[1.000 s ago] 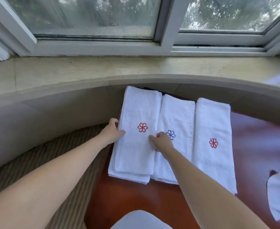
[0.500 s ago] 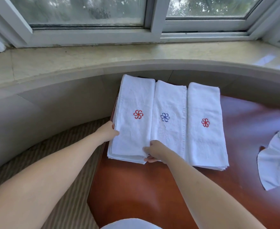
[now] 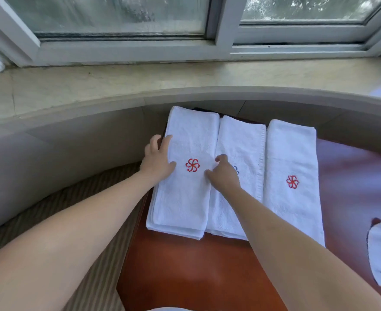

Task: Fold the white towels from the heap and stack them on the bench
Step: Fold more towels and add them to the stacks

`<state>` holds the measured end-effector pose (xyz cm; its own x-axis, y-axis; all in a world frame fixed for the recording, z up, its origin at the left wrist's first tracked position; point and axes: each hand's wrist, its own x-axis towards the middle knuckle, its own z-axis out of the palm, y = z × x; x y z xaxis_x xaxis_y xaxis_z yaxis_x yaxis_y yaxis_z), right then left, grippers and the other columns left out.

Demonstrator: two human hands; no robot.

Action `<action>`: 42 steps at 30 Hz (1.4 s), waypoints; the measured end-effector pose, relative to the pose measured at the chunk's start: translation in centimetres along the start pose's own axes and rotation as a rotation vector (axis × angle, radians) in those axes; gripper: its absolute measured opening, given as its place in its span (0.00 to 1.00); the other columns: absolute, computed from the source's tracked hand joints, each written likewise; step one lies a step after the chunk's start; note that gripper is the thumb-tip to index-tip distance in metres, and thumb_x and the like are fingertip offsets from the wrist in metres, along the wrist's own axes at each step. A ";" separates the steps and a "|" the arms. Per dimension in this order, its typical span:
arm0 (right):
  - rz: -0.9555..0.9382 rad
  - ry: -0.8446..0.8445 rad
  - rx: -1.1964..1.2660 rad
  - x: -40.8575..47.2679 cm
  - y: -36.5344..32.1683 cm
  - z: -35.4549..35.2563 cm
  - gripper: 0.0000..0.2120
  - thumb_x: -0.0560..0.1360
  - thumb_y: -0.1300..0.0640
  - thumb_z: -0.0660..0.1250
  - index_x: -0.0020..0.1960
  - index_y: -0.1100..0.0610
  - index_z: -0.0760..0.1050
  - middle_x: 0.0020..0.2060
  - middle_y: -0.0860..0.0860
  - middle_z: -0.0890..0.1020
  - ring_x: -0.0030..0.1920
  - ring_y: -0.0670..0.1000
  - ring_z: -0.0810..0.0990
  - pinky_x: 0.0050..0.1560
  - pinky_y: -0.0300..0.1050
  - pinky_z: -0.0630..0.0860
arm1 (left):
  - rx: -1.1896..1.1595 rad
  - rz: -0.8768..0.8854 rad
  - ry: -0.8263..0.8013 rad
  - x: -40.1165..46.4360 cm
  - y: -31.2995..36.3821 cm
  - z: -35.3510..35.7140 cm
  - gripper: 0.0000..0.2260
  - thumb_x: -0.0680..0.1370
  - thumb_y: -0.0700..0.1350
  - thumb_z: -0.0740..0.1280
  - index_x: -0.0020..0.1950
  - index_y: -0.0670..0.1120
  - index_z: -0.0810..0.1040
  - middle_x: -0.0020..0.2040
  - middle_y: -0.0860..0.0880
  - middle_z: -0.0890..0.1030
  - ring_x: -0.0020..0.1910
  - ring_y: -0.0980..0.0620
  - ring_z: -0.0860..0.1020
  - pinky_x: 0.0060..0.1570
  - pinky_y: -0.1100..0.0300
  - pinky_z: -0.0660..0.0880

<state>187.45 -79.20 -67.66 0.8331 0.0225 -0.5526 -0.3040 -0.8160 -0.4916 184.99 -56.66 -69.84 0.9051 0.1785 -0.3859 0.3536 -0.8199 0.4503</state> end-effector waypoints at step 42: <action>-0.172 0.076 -0.414 -34.9 30.8 -10.2 0.32 0.80 0.43 0.65 0.81 0.50 0.61 0.79 0.51 0.64 0.78 0.55 0.61 0.77 0.52 0.61 | 0.640 0.538 -0.298 -35.2 24.4 13.3 0.29 0.80 0.59 0.62 0.80 0.55 0.62 0.77 0.47 0.67 0.74 0.43 0.68 0.72 0.45 0.65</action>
<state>153.75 -111.04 -56.68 0.8917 0.1479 -0.4279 0.0389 -0.9667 -0.2531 158.65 -90.22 -56.00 0.7802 -0.3942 -0.4857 -0.3824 -0.9150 0.1284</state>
